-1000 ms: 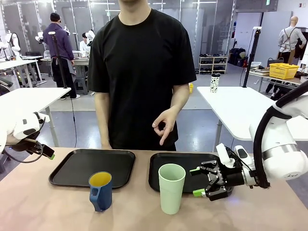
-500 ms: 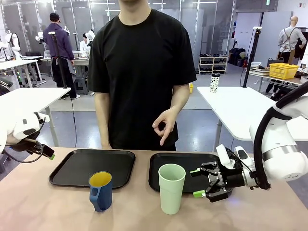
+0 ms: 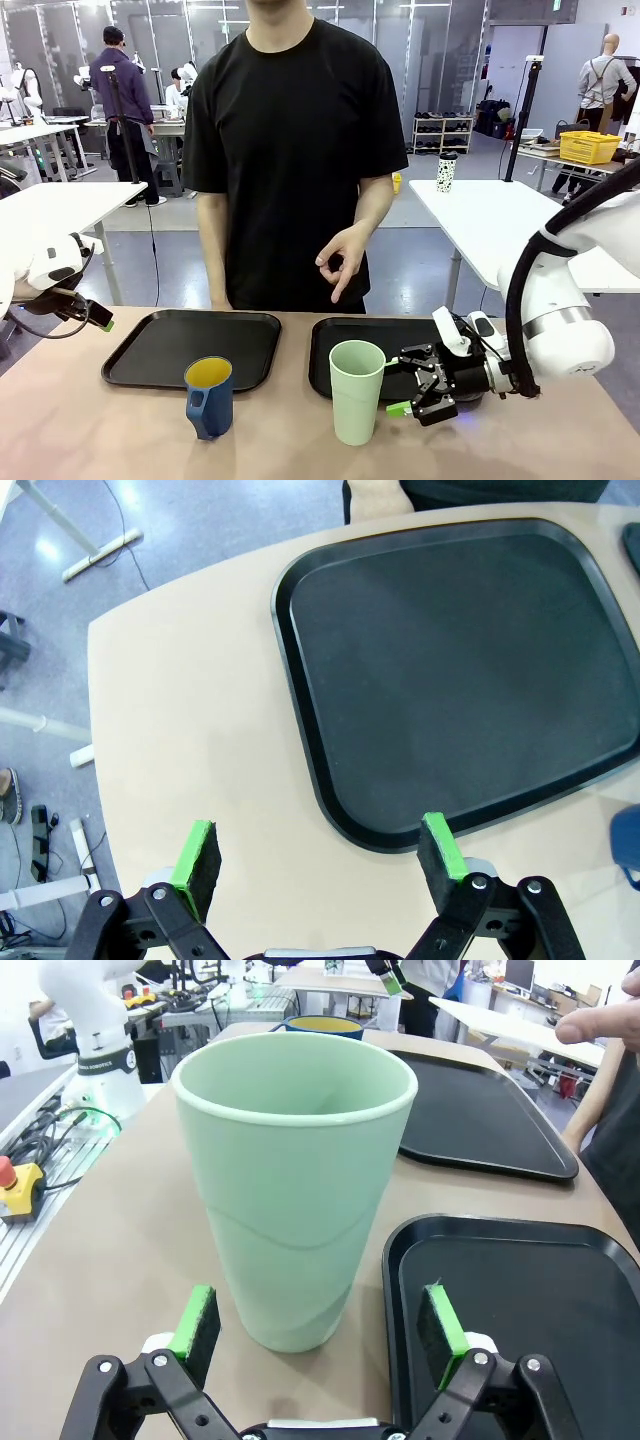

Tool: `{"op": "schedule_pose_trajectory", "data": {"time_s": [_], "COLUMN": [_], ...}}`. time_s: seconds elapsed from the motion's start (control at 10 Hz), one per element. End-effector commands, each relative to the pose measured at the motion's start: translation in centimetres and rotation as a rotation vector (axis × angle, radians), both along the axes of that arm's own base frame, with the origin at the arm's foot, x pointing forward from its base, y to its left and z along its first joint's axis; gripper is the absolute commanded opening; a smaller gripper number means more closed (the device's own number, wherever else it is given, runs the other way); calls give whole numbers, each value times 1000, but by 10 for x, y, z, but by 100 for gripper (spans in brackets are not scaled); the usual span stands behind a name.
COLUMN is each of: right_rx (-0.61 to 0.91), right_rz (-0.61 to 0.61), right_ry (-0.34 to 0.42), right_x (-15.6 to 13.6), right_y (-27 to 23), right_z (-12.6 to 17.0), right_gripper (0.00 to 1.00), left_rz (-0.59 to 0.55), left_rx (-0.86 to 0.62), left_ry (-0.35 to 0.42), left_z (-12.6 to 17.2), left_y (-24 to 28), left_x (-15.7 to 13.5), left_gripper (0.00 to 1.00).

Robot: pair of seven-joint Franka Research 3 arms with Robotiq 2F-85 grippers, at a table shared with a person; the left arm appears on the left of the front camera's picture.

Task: Sort and store the cups by type.
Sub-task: Pick up the Reusable plastic cup.

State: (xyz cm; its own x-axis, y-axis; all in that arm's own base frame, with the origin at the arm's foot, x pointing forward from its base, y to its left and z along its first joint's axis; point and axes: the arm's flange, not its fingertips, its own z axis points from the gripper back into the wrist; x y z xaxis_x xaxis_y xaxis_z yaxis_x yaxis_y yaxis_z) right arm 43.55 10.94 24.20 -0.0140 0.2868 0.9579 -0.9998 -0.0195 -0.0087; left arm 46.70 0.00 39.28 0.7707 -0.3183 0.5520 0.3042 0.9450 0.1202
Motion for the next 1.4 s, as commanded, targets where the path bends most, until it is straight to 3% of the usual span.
{"op": "schedule_pose_trajectory", "data": {"time_s": [0.0,1.3], "right_rx": [27,118], "right_rz": [20,186], "right_ry": [29,34], "right_x": [10,22], "right_y": [6,46], "right_z": [-5,-25], "right_gripper": [100,100], "left_rz": [-3,-3], "left_rx": [10,10], "left_ry": [-2,-2], "left_z": [0,0], "left_y": [1,1], "left_x": [0,0], "left_gripper": [100,100]}}
